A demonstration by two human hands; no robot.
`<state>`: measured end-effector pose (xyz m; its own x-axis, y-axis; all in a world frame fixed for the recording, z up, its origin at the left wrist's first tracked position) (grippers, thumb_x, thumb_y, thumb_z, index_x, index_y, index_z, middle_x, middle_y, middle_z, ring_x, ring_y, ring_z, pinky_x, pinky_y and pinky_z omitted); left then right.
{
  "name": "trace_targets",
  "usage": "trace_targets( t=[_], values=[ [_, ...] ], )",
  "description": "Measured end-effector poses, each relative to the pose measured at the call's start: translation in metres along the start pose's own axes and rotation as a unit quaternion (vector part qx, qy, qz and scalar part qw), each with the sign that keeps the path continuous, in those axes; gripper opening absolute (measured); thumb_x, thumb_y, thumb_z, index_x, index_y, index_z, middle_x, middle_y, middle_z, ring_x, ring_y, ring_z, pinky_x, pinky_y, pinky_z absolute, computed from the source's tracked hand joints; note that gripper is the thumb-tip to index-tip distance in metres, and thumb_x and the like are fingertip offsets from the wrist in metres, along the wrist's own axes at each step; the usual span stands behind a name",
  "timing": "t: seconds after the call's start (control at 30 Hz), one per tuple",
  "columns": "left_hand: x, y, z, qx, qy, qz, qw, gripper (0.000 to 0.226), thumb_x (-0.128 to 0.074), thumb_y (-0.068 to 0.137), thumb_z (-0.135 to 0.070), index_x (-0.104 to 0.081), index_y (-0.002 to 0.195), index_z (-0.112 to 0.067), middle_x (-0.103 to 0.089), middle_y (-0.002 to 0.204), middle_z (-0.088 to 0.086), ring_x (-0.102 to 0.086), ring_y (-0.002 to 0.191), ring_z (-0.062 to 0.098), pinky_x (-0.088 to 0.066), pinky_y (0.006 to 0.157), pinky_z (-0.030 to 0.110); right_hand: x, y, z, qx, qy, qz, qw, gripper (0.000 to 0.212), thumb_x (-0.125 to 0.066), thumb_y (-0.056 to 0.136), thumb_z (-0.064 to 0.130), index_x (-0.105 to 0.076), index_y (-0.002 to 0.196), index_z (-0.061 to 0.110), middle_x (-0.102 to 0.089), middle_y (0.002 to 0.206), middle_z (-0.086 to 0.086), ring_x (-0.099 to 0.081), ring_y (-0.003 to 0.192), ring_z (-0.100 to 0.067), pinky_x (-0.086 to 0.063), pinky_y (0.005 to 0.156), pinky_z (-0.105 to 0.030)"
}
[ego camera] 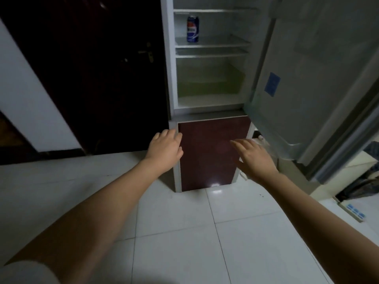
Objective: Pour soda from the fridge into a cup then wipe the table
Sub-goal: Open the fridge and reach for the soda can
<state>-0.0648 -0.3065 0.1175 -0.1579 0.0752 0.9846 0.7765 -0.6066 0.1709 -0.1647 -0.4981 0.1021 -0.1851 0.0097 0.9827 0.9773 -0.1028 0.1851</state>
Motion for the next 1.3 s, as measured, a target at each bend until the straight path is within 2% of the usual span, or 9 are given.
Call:
trace_targets(
  t=[0.1, 0.2, 0.53, 0.73, 0.9, 1.1, 1.2, 1.3],
  values=[
    [-0.009, -0.004, 0.001, 0.015, 0.005, 0.009, 1.000, 0.044, -0.040, 0.094, -0.028, -0.042, 0.134, -0.009, -0.045, 0.135, 0.012, -0.040, 0.125, 0.028, -0.032, 0.103, 0.038, -0.012, 0.005, 0.002, 0.019, 0.007, 0.041, 0.999, 0.056, -0.049, 0.092, 0.034, -0.031, 0.142, 0.018, -0.038, 0.146, -0.004, -0.032, 0.134, -0.024, -0.033, 0.106, -0.038],
    [-0.012, 0.001, -0.007, 0.026, -0.002, 0.004, 1.000, 0.043, -0.040, 0.094, -0.029, -0.045, 0.131, -0.007, -0.048, 0.131, 0.012, -0.042, 0.123, 0.028, -0.032, 0.102, 0.038, -0.016, 0.010, -0.002, 0.032, 0.007, 0.049, 0.998, 0.057, -0.049, 0.092, 0.038, -0.030, 0.142, 0.019, -0.038, 0.146, -0.003, -0.032, 0.135, -0.023, -0.032, 0.106, -0.036],
    [-0.023, 0.034, -0.043, 0.049, -0.023, -0.018, 0.998, 0.046, -0.037, 0.096, -0.032, -0.040, 0.136, -0.009, -0.044, 0.138, 0.009, -0.037, 0.130, 0.024, -0.026, 0.108, 0.035, -0.015, 0.033, -0.041, 0.035, 0.018, 0.006, 0.999, 0.054, -0.050, 0.092, 0.035, -0.037, 0.139, 0.014, -0.045, 0.141, -0.007, -0.038, 0.130, -0.027, -0.034, 0.102, -0.039],
    [-0.026, 0.072, -0.042, 0.055, -0.032, -0.038, 0.997, 0.049, -0.037, 0.096, -0.034, -0.037, 0.139, -0.010, -0.043, 0.139, 0.007, -0.035, 0.131, 0.023, -0.024, 0.109, 0.034, -0.014, 0.064, -0.060, 0.024, 0.017, -0.009, 1.000, 0.054, -0.047, 0.093, 0.036, -0.032, 0.142, 0.016, -0.040, 0.145, -0.004, -0.034, 0.134, -0.024, -0.031, 0.104, -0.036],
    [-0.037, 0.125, -0.026, 0.053, -0.039, -0.045, 0.997, 0.048, -0.039, 0.096, -0.034, -0.039, 0.138, -0.011, -0.045, 0.138, 0.008, -0.037, 0.131, 0.023, -0.026, 0.111, 0.036, -0.021, 0.110, -0.078, 0.004, 0.029, -0.016, 0.999, 0.055, -0.047, 0.093, 0.037, -0.034, 0.141, 0.015, -0.042, 0.143, -0.007, -0.034, 0.133, -0.026, -0.031, 0.104, -0.037],
    [-0.050, 0.224, 0.003, 0.038, -0.042, -0.058, 0.997, 0.048, -0.041, 0.095, -0.033, -0.041, 0.136, -0.010, -0.046, 0.137, 0.009, -0.037, 0.130, 0.025, -0.026, 0.108, 0.035, -0.035, 0.205, -0.102, -0.020, 0.023, -0.016, 0.999, 0.056, -0.046, 0.093, 0.038, -0.032, 0.141, 0.014, -0.043, 0.141, -0.008, -0.034, 0.132, -0.027, -0.034, 0.101, -0.040],
    [-0.055, 0.276, 0.022, 0.032, -0.045, -0.050, 0.997, 0.046, -0.042, 0.094, -0.032, -0.044, 0.134, -0.009, -0.049, 0.133, 0.011, -0.040, 0.127, 0.026, -0.028, 0.107, 0.036, -0.041, 0.257, -0.111, -0.028, 0.053, -0.016, 0.998, 0.055, -0.050, 0.091, 0.032, -0.035, 0.140, 0.011, -0.045, 0.139, -0.010, -0.036, 0.129, -0.028, -0.034, 0.100, -0.037],
    [-0.060, 0.322, 0.038, 0.027, -0.039, -0.042, 0.998, 0.045, -0.043, 0.094, -0.032, -0.045, 0.132, -0.008, -0.049, 0.132, 0.012, -0.041, 0.126, 0.027, -0.029, 0.106, 0.036, -0.041, 0.302, -0.119, -0.021, 0.081, -0.037, 0.996, 0.053, -0.059, 0.087, 0.024, -0.044, 0.134, 0.006, -0.051, 0.133, -0.016, -0.044, 0.123, -0.033, -0.037, 0.098, -0.038]
  ],
)
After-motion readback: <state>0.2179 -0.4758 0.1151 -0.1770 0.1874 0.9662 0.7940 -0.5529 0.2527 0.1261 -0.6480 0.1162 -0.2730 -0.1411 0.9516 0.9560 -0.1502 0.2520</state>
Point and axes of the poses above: each hand's wrist, its own y-axis towards the middle knuckle, its own x-axis out of the back of the hand, z = x × y, the point moved 6 cm from there along y, towards the middle knuckle
